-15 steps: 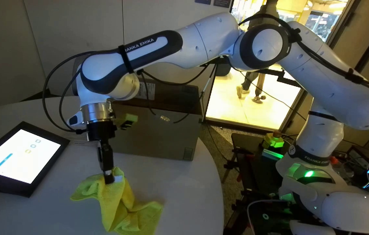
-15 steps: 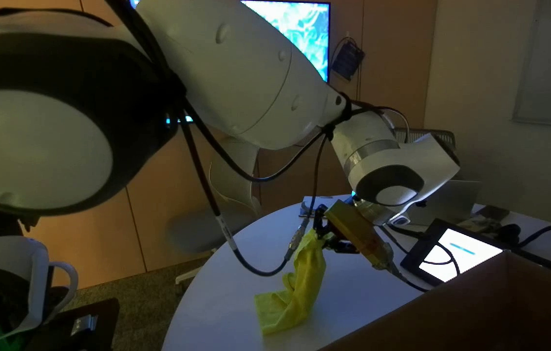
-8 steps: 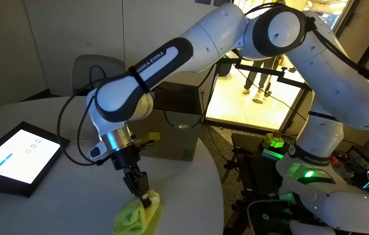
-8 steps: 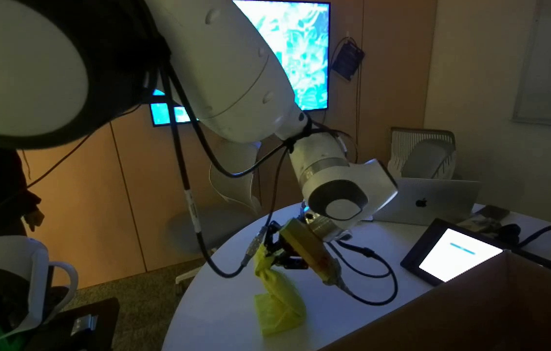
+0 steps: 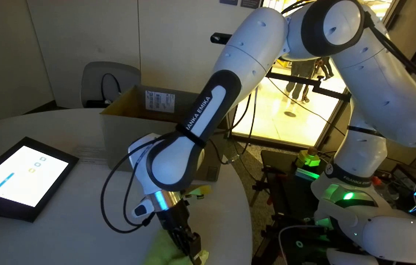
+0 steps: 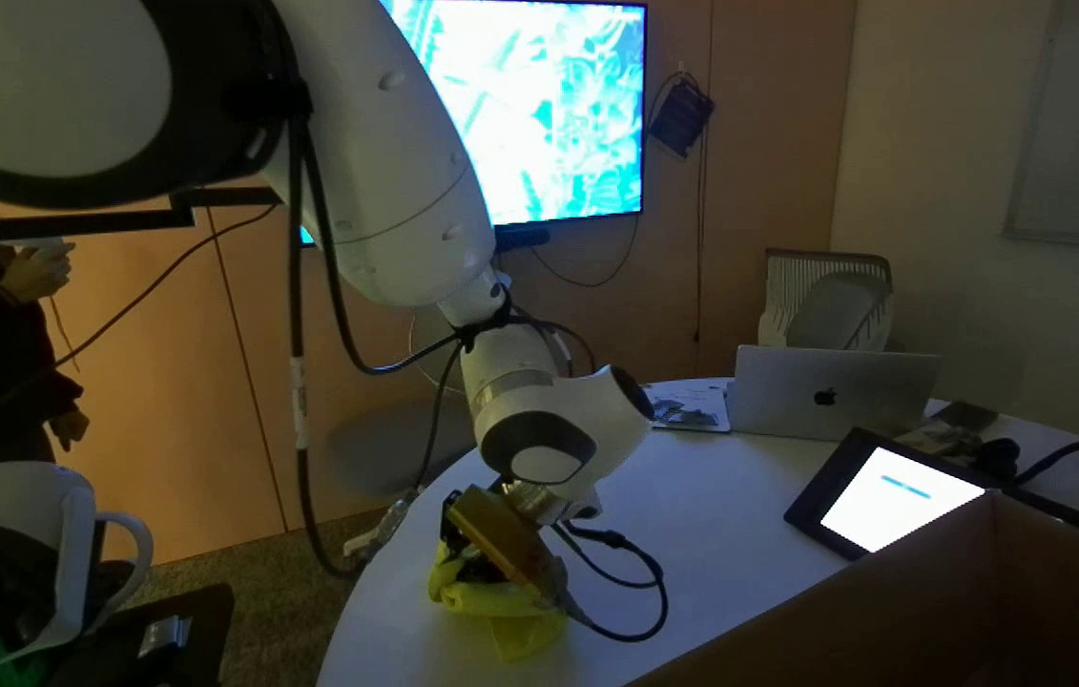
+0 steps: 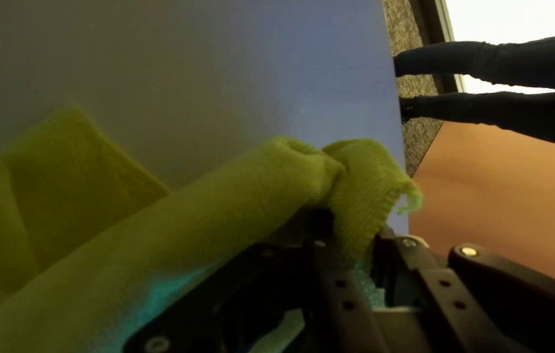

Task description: Put the marker on the towel, fold the towel twice, put the towel inside the box

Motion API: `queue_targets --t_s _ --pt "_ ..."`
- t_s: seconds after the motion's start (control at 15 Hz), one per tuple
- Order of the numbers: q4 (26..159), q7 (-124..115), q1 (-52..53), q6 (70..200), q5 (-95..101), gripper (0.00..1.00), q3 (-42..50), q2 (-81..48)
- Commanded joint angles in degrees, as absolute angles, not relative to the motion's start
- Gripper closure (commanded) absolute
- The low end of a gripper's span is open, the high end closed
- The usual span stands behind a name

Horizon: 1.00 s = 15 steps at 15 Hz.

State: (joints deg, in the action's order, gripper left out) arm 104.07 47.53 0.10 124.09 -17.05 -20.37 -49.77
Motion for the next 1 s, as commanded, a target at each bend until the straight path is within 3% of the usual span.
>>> queue_targets --t_s 0.0,0.13,0.53,0.93 --pt "111.1 46.1 1.2 131.8 -16.4 0.57 -19.9 -46.2" --pt "113.1 45.3 1.2 134.7 -16.2 0.47 -20.1 -45.5" --pt "118.3 40.0 0.2 141.4 -17.0 0.00 -20.7 -39.8" --pt "122.1 33.3 1.0 149.1 -16.3 0.00 -20.4 -35.5"
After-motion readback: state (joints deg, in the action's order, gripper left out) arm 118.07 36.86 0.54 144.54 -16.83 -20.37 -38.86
